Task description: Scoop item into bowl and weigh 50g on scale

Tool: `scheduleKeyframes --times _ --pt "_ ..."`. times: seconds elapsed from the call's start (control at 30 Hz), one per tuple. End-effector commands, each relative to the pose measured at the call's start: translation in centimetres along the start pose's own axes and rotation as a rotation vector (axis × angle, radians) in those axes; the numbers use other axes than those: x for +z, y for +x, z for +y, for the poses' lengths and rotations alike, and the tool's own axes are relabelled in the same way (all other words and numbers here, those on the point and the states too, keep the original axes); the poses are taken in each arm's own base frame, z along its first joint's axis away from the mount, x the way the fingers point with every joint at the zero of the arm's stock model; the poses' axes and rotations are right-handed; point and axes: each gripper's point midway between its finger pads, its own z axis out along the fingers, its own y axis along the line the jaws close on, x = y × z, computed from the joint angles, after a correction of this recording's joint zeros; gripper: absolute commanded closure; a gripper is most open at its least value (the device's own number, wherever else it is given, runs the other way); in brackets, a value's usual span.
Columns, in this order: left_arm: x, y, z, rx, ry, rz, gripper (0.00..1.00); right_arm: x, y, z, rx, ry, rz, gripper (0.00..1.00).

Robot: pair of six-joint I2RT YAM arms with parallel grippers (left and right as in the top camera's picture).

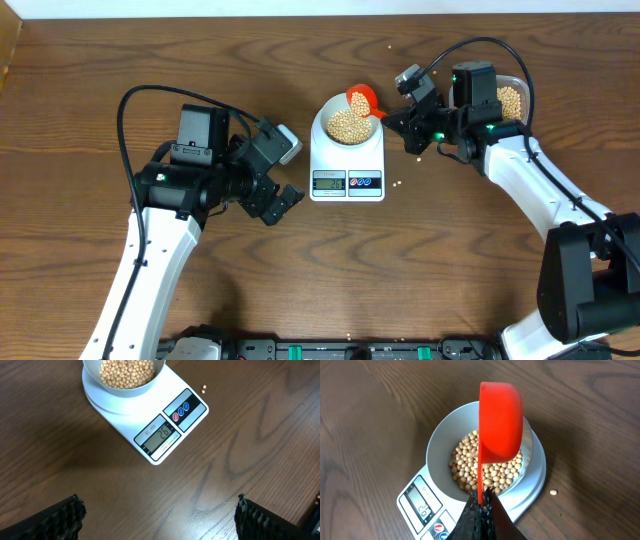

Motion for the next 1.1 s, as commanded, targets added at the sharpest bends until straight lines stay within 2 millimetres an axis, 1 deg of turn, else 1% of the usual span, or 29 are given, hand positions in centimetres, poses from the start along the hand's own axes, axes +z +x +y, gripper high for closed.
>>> scheduleKeyframes --times 0.0,0.3,1.07 --pt "-1.1 -1.29 0.35 0.024 -0.026 -0.035 0.02 0.28 0.32 0.14 -0.021 -0.007 0.006 0.99" --pt "-1.1 -1.29 0.35 0.024 -0.026 -0.035 0.02 0.28 0.32 0.15 -0.1 -0.008 0.006 0.99" --pt "-1.1 -1.28 0.34 0.024 -0.026 -0.035 0.02 0.28 0.19 0.12 -0.105 -0.007 0.001 0.99"
